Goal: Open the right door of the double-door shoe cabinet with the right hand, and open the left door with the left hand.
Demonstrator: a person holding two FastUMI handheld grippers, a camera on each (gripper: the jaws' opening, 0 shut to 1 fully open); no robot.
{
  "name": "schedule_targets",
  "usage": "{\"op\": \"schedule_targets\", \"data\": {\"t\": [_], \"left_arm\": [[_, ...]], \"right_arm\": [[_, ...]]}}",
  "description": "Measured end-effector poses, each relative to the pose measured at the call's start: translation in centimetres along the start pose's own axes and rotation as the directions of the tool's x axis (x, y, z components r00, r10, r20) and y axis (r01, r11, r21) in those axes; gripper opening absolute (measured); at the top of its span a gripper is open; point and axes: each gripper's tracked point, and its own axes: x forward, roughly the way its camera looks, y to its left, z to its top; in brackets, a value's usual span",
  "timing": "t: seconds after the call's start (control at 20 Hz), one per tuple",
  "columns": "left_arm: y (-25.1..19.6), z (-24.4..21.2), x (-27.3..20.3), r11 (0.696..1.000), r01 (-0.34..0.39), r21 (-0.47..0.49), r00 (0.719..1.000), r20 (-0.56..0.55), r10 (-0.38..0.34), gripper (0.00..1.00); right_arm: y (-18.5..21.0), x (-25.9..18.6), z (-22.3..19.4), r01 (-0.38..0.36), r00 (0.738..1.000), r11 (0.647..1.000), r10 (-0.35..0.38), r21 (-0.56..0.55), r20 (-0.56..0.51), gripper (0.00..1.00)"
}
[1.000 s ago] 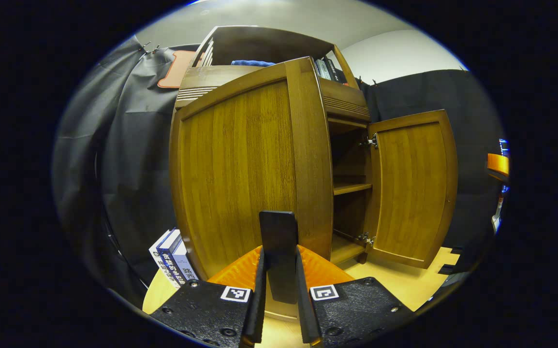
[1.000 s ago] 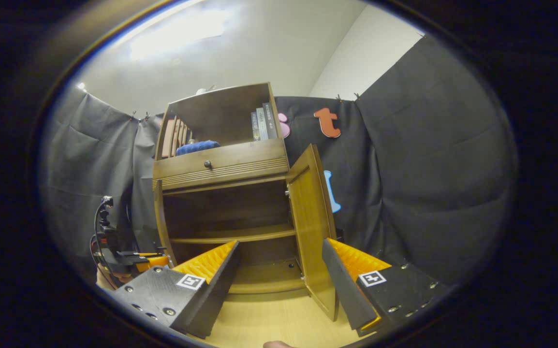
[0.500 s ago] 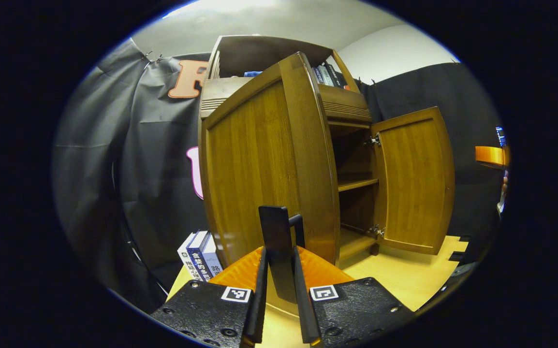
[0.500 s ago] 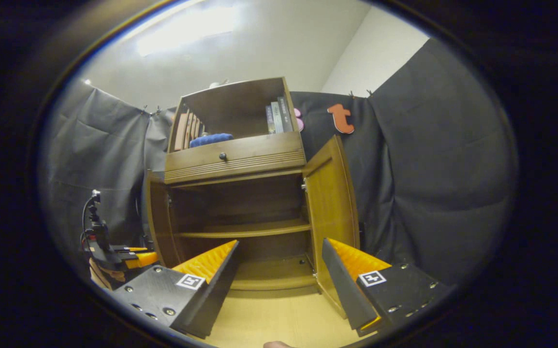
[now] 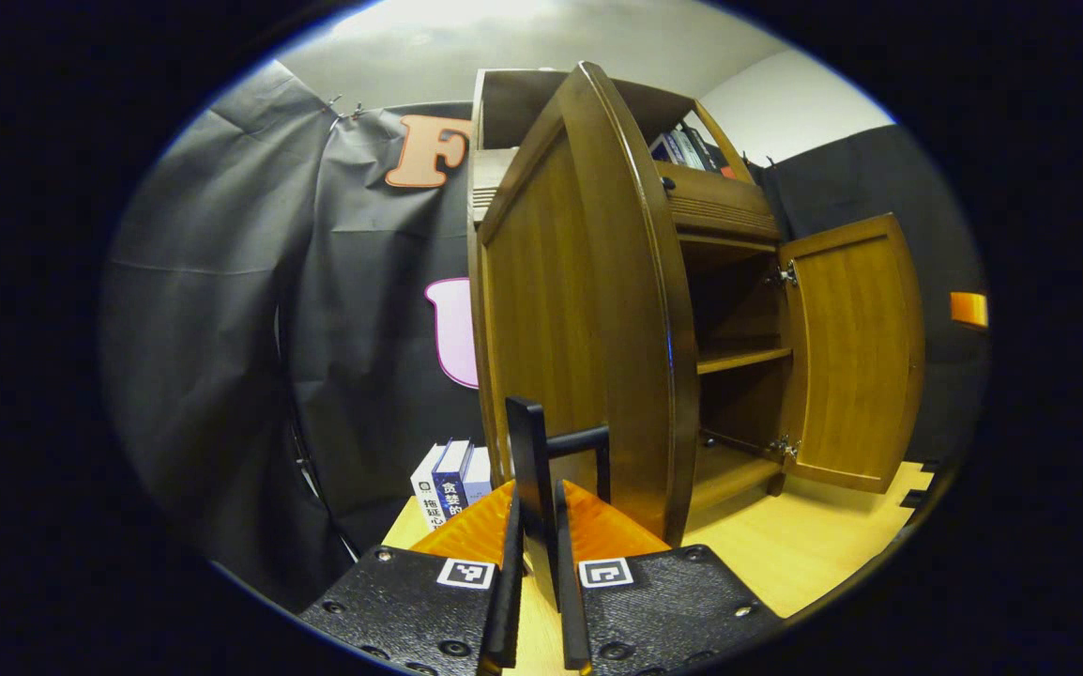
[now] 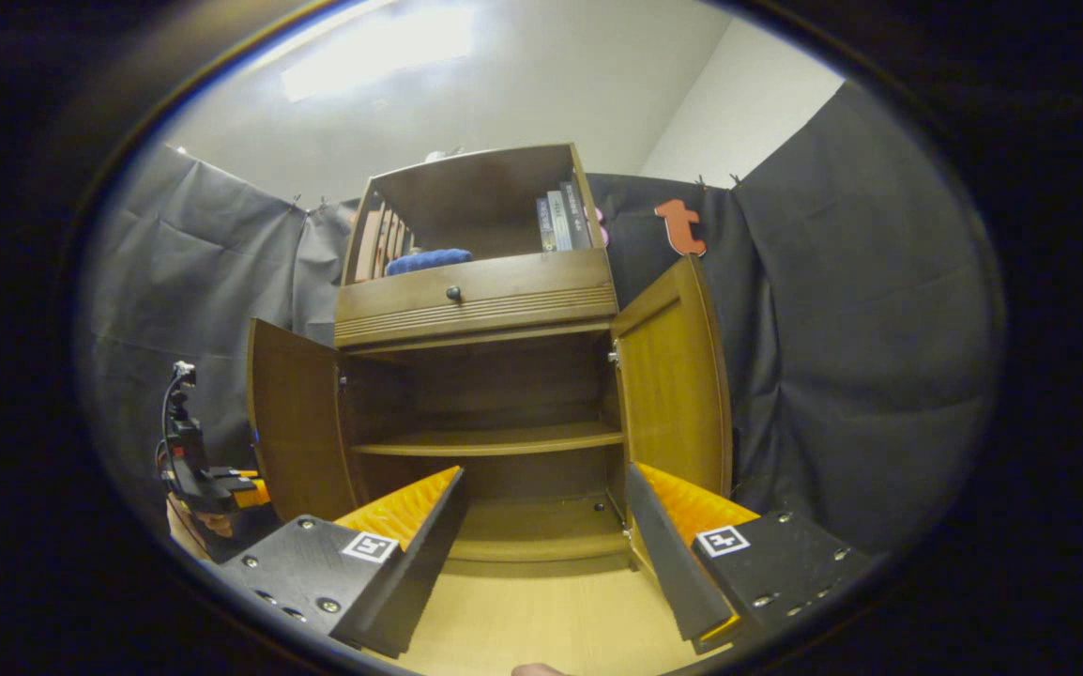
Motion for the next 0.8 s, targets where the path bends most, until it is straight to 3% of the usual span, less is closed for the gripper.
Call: {"op": "schedule_targets", "data": {"t": [0.05,0.1,0.25,0.4,0.8], "left_arm": [[0.2,0.2,-0.2,1.0,-0.003,-0.001,1.0,0.006,0.003,0.14],[0.4,0.2,-0.1,1.0,-0.006,0.002,1.0,0.005,0.006,0.12],[0.9,-0.1,-0.2,1.0,-0.016,-0.003,1.0,-0.003,0.016,0.14],[0.8,-0.2,-0.5,1.0,-0.009,-0.024,1.0,-0.011,0.009,0.09],[0.5,-0.6,-0.6,0.997,0.052,-0.056,0.998,-0.019,-0.053,0.08]], "right_arm": [[0.3,0.2,-0.1,-0.006,1.0,1.0,0.006,-0.001,0.0,0.99],[0.6,0.4,0.0,-0.013,1.0,1.0,0.013,-0.002,0.001,0.99],[0.7,-0.3,-0.3,-0.021,1.0,1.0,0.022,-0.004,0.003,0.99],[0.8,0.0,-0.7,-0.02,1.0,1.0,0.02,-0.004,-0.002,0.99],[1.3,0.9,-1.2,-0.021,1.0,1.0,0.021,0.012,-0.018,0.99]]}}
